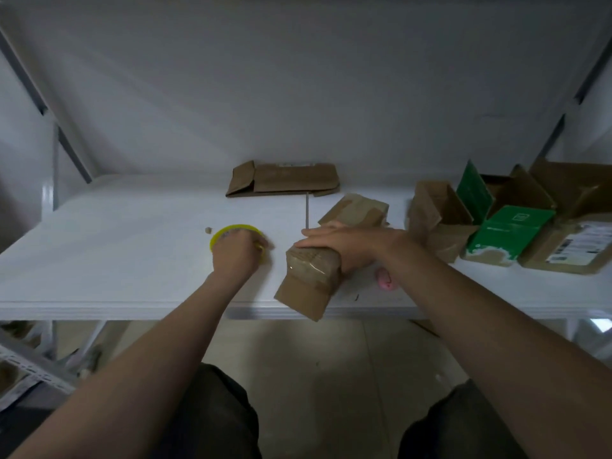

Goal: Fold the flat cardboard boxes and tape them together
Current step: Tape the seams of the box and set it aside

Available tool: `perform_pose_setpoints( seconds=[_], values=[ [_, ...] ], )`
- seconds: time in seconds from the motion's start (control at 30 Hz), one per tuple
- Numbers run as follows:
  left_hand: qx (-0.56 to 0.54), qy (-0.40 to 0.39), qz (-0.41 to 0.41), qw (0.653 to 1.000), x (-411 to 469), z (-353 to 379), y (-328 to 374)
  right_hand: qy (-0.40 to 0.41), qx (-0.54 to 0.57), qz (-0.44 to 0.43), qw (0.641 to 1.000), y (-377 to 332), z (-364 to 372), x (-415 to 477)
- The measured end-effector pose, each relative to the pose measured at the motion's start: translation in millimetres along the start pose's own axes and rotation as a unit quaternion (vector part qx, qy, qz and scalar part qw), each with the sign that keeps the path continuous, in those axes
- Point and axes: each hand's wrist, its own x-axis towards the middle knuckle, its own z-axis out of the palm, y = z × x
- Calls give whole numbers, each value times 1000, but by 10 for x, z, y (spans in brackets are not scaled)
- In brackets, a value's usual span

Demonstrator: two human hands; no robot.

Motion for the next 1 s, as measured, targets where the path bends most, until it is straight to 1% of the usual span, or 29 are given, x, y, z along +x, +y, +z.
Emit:
perform_pose_setpoints(
  seconds=[0.07, 0.1, 0.13, 0.2, 0.27, 0.33, 0.4, 0.47, 0.53, 0.67, 0.73, 0.77, 0.83, 0.9, 1.0],
  values=[
    [-24, 43, 18, 999, 24, -30, 114, 2, -13, -1, 1000, 58, 157, 13],
    [-74, 32, 37, 996, 31, -40, 179, 18, -13, 6, 1000, 87, 236, 0],
    [-135, -8, 44, 990, 35, -43, 245, 41, -5, 19, 999, 104, 299, -28],
    [-223, -97, 18, 970, 23, -5, 339, 113, 18, 59, 992, 100, 387, -118],
    [-269, -132, -7, 954, -3, 90, 353, 202, 28, 124, 971, 66, 436, -224],
    [-316, -140, -33, 938, -47, 179, 357, 259, 93, 183, 944, 56, 491, -284],
    [-342, -137, -50, 928, -83, 259, 384, 282, 203, 201, 916, 57, 570, -285],
    [-332, -131, -60, 932, -118, 298, 426, 303, 265, 193, 895, 67, 646, -256],
    [-310, -116, -62, 941, -149, 300, 466, 338, 291, 180, 877, 88, 702, -203],
    [-266, -88, -25, 960, -206, 297, 502, 390, 356, 153, 836, 93, 776, -90],
    [-235, -91, -9, 968, -202, 349, 478, 379, 378, 135, 833, 85, 791, -33],
    [-233, -105, -2, 967, -191, 383, 457, 369, 384, 125, 837, 88, 790, -10],
    [-241, -144, 11, 960, -166, 434, 421, 361, 403, 122, 832, 113, 782, 16],
    [-249, -166, 14, 954, -145, 492, 406, 359, 428, 131, 819, 140, 792, 22],
    [-256, -170, 8, 951, -133, 583, 424, 350, 456, 175, 799, 163, 870, 32]
  ],
)
